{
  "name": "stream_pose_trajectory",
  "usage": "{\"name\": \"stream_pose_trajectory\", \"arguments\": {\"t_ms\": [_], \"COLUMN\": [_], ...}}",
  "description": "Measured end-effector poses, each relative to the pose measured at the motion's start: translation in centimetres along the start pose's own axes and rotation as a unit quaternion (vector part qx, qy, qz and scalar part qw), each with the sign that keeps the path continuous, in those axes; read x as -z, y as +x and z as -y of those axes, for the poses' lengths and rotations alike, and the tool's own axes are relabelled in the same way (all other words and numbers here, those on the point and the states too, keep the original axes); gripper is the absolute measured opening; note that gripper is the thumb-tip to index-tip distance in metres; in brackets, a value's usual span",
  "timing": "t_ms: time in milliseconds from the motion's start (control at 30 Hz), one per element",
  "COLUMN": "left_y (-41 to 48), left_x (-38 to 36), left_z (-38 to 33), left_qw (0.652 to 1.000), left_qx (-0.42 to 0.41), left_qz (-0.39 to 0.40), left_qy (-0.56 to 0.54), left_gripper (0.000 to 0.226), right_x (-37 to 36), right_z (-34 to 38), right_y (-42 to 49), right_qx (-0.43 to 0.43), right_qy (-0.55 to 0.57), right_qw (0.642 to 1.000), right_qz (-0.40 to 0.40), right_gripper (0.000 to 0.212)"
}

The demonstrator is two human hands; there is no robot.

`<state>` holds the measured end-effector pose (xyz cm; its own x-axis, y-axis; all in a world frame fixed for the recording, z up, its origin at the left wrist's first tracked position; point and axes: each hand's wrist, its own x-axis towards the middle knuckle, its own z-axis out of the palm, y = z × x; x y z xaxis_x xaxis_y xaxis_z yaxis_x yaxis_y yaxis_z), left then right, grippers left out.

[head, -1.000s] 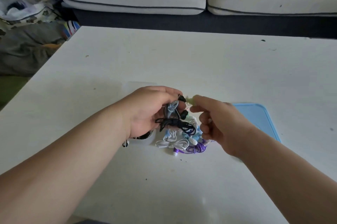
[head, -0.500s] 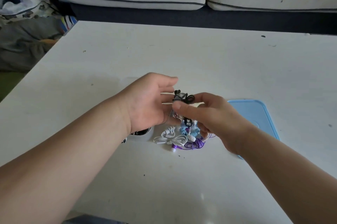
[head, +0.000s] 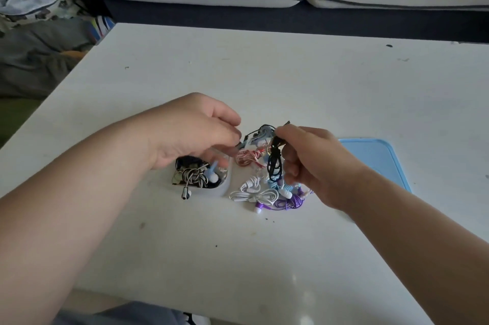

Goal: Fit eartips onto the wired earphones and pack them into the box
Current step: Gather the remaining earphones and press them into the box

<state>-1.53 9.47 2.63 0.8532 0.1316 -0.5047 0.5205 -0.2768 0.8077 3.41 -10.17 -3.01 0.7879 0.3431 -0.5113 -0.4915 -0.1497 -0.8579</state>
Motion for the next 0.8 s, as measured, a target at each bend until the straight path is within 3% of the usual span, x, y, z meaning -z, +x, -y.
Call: {"name": "stream_pose_trajectory", "arguments": {"t_ms": [67, 267, 433, 533, 633, 733, 800], "left_y": [-0.4, -0.9, -0.1, -0.1, -0.5, -1.0, -1.1], "left_x": [1.2, 1.4, 1.2, 2.6, 4.4, 5.2, 4.8], "left_z": [0.3, 1.5, 2.0, 1.9, 3.0, 4.6, 4.9], "left_qw": [0.998, 0.986, 0.977, 0.979, 0.965, 0.94, 0.928], "left_qx": [-0.021, -0.042, -0.07, -0.076, -0.082, -0.07, -0.051], "left_qz": [0.0, 0.039, 0.005, -0.06, -0.107, -0.085, -0.055], "left_qy": [0.052, 0.155, 0.203, 0.182, 0.224, 0.322, 0.365], "left_gripper": [0.035, 0.009, 0.017, 0.023, 0.017, 0.007, 0.009], "right_x": [-0.4, -1.0, -0.6, -0.3, -0.8, -1.8, -2.3], "right_z": [0.3, 0.6, 0.8, 0.2, -0.5, -0.8, -0.8], "right_y": [-0.1, -0.5, -0.8, -0.1, 0.4, 0.2, -0.1], "right_qx": [-0.009, -0.039, -0.037, -0.047, -0.013, 0.015, 0.024], "right_qy": [0.014, 0.1, 0.104, 0.037, -0.112, -0.217, -0.242], "right_qw": [1.0, 0.994, 0.993, 0.998, 0.993, 0.976, 0.97], "right_qz": [0.001, 0.03, 0.049, 0.011, -0.02, -0.019, -0.028], "right_gripper": [0.025, 0.024, 0.027, 0.023, 0.029, 0.046, 0.045]}}
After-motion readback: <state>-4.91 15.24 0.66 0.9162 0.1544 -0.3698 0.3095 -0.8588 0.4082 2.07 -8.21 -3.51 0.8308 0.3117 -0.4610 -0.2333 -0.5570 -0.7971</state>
